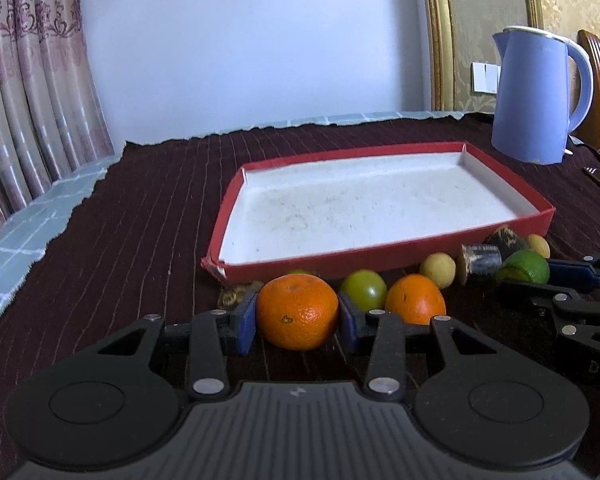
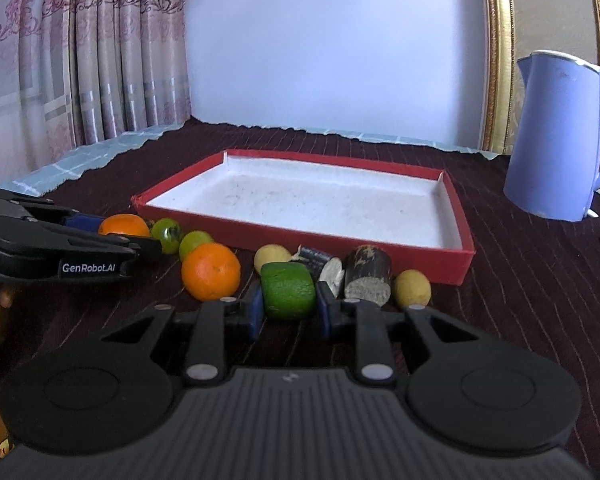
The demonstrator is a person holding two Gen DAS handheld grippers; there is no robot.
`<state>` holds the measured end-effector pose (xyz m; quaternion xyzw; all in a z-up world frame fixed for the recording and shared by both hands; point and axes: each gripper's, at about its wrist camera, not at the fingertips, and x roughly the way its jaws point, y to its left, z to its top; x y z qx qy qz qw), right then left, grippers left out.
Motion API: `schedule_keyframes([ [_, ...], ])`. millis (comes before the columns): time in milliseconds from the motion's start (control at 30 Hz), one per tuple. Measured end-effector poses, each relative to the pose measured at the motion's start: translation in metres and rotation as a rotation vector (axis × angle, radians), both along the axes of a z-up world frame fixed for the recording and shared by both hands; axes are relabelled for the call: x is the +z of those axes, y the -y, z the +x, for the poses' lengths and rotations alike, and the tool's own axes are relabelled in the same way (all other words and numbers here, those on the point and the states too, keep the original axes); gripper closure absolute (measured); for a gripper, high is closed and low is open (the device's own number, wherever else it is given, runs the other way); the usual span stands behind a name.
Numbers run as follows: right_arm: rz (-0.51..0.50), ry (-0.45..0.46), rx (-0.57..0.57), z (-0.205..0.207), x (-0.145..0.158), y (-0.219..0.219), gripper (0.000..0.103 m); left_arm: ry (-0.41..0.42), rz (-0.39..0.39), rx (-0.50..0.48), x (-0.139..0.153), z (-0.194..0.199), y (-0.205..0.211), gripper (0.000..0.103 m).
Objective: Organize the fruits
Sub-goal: 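Lift the orange with the left tool into the tray while the right tool carries the lime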
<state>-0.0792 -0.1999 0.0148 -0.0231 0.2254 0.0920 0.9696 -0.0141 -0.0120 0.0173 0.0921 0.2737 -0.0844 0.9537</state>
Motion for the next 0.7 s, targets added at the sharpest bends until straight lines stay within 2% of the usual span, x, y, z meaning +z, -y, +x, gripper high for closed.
schedule_keyframes([
  [333, -0.024, 0.051, -0.029, 0.014, 0.020, 0.007, 0.078, 0.031, 0.022, 0.009, 0.017, 0.023, 0.013, 0.062],
  [700, -0.032, 0.065, -0.045, 0.027, 0.030, 0.009, 0.078, 0.029, 0.052, 0.008, 0.018, 0.037, 0.026, 0.062],
])
